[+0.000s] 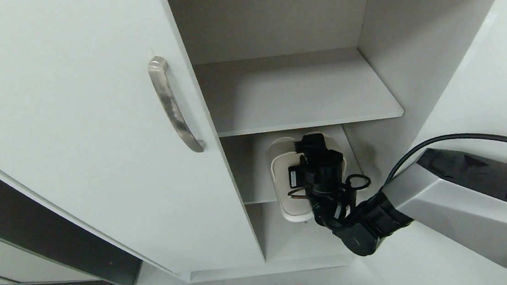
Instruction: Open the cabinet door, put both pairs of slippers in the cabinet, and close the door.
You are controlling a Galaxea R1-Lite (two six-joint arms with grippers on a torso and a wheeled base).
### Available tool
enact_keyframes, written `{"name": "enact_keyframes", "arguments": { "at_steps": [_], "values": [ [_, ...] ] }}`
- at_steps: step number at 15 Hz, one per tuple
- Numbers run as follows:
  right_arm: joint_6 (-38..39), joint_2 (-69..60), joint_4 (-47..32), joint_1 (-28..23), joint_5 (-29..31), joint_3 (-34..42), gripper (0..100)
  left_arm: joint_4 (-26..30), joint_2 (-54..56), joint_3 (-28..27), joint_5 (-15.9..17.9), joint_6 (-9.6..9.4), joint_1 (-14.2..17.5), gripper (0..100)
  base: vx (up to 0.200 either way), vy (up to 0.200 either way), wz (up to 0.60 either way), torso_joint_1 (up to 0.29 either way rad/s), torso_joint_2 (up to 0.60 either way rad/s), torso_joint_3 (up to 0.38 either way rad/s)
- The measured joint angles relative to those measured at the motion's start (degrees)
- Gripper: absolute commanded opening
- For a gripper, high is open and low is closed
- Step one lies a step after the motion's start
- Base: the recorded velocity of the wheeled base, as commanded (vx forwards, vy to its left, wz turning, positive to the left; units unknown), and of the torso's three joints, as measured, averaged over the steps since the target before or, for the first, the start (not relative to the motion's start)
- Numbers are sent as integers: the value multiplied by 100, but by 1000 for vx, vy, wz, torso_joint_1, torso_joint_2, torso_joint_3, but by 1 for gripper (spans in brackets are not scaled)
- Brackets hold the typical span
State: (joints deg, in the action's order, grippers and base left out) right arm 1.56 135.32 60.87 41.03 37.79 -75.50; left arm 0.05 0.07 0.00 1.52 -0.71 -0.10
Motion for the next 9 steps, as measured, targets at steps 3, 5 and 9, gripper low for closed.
{"name": "enact_keyframes", "arguments": {
  "at_steps": [3,5,9],
  "values": [
    [-61,311,-130,-179,-87,-567,0,-2,0,0,-22,20,-1,0,0,0,0,0,0,0],
    [-224,457,-137,-272,-121,-892,0,-5,0,0,-24,17,2,0,0,0,0,0,0,0],
    [-377,612,-139,-352,-213,-1243,0,-5,0,0,-22,20,0,0,0,0,0,0,0,0]
  ]
}}
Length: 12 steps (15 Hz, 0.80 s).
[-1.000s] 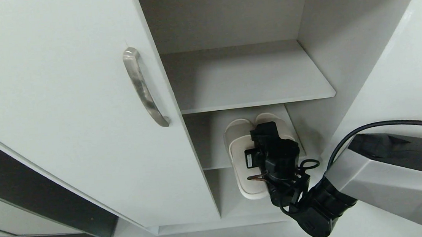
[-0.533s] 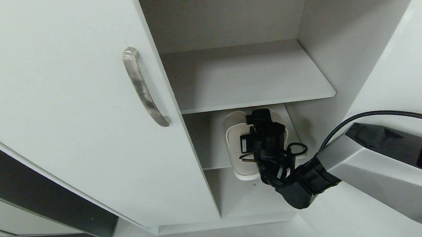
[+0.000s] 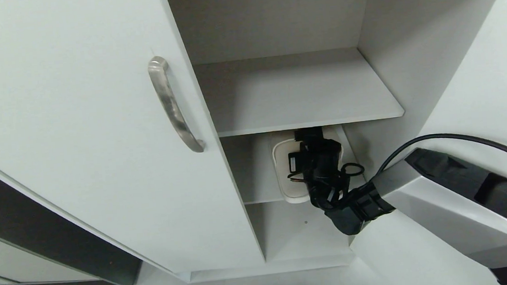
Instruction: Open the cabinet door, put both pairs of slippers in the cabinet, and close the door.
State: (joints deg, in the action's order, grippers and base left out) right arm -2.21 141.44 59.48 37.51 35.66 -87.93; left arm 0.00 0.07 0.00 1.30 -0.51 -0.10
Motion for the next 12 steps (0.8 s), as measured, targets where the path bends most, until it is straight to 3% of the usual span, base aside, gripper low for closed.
{"name": "enact_keyframes", "arguments": {
  "at_steps": [4,5,9,12],
  "values": [
    [-6,132,-2,-11,0,-57,0,0,0,0,0,-2,2,0,0,0,0,0,0,0],
    [-6,160,-2,-9,-2,-68,100,0,0,0,-5,-2,0,0,0,0,0,0,0,0],
    [-6,162,73,33,44,108,100,0,0,0,-9,7,0,0,0,0,0,0,0,0],
    [-6,-216,374,206,61,963,100,0,0,0,-9,7,0,0,0,0,0,0,0,0]
  ]
}}
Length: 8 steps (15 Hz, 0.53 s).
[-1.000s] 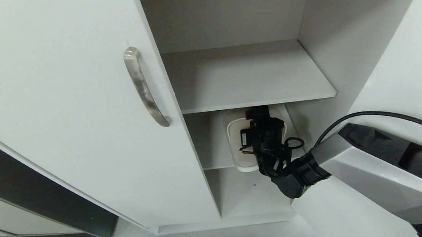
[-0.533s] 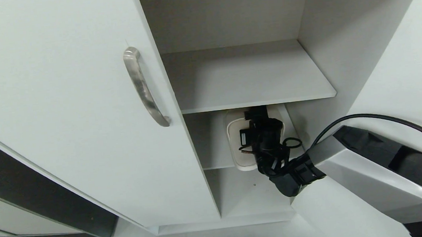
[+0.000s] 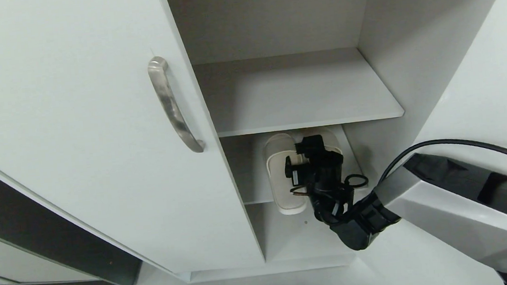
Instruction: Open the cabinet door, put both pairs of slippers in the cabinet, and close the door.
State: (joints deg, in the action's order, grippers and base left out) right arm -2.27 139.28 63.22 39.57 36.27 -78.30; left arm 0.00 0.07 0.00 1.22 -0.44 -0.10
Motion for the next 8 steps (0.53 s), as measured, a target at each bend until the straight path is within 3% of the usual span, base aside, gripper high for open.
{"name": "enact_keyframes", "arguments": {
  "at_steps": [8],
  "values": [
    [-7,-1254,1421,666,141,2814,100,0,0,0,0,-5,0,0,0,0,0,0,0,0]
  ]
}}
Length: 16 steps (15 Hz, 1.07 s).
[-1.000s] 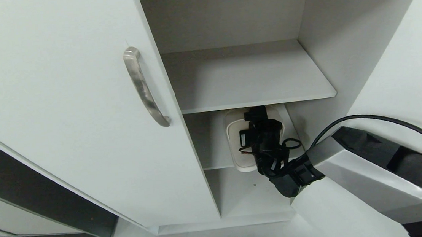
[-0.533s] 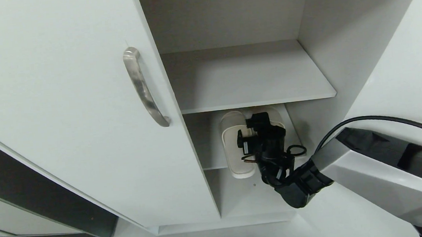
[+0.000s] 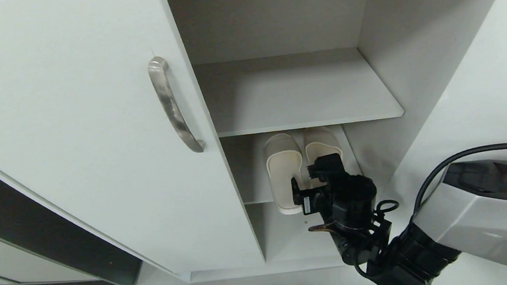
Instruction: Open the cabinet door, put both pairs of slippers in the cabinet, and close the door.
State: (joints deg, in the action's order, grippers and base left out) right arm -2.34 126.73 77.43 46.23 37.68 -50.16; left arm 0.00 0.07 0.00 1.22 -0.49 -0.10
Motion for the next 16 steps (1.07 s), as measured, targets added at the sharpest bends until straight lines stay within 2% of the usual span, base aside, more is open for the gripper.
{"name": "enact_keyframes", "arguments": {
  "at_steps": [3,10,16],
  "values": [
    [-1,-226,117,178,9,347,100,0,0,0,0,2,0,0,0,0,0,0,0,0],
    [-1,-304,121,278,11,405,100,0,0,0,9,-5,0,0,-200,0,0,1,2,2],
    [5,-319,132,267,13,419,100,0,0,0,11,-6,0,0,0,0,0,0,0,0]
  ]
}}
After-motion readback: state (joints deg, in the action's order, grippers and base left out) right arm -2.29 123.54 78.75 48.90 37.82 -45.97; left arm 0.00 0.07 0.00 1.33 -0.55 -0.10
